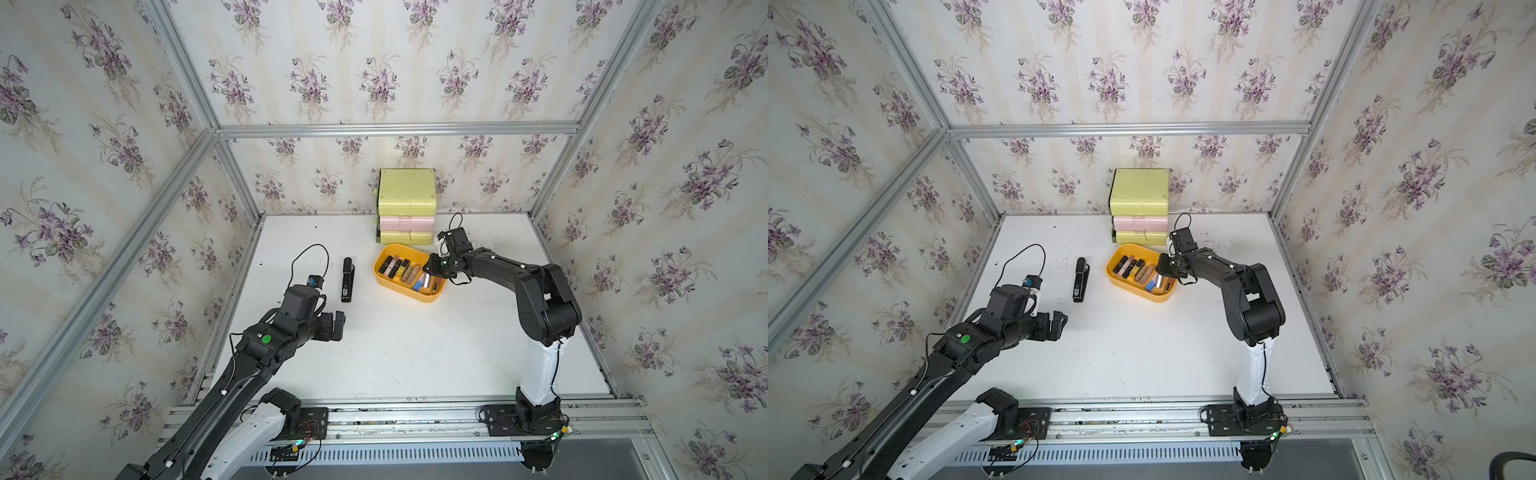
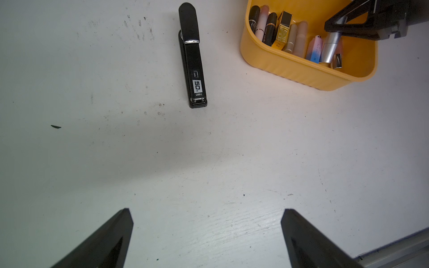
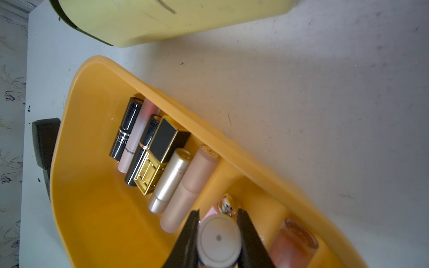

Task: Put the lipstick into the storage box
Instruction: Place the lipstick in the storage box.

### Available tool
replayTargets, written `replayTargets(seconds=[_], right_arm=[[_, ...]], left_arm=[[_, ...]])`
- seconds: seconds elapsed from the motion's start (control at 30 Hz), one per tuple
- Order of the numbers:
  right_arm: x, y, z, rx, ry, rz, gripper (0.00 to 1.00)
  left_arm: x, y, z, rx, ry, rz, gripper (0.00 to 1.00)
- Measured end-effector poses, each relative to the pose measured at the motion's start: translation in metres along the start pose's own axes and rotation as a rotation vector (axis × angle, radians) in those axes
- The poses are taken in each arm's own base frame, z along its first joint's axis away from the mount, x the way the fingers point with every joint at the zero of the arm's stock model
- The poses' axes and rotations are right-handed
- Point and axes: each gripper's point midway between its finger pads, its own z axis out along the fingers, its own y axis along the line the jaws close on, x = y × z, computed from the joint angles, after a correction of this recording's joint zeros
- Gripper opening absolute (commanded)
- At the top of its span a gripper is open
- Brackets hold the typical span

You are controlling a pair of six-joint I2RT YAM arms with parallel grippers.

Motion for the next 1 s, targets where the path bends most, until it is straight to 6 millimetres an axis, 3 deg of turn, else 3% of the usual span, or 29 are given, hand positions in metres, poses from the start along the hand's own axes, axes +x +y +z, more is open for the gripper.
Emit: replayTargets(seconds=[0.43, 1.0], right_arm=[[0.006, 0.003, -0.014, -0.013, -0.014, 0.003, 0.43], [-0.014, 0.027, -0.056, -0.062, -0.106, -0.026, 0.45]], left_arm=[[0.002, -0.002, 0.003, 0.011, 0.015, -0.006, 1.00], [-0.001, -0.005, 0.002, 0.024, 0.008, -0.013, 1.00]])
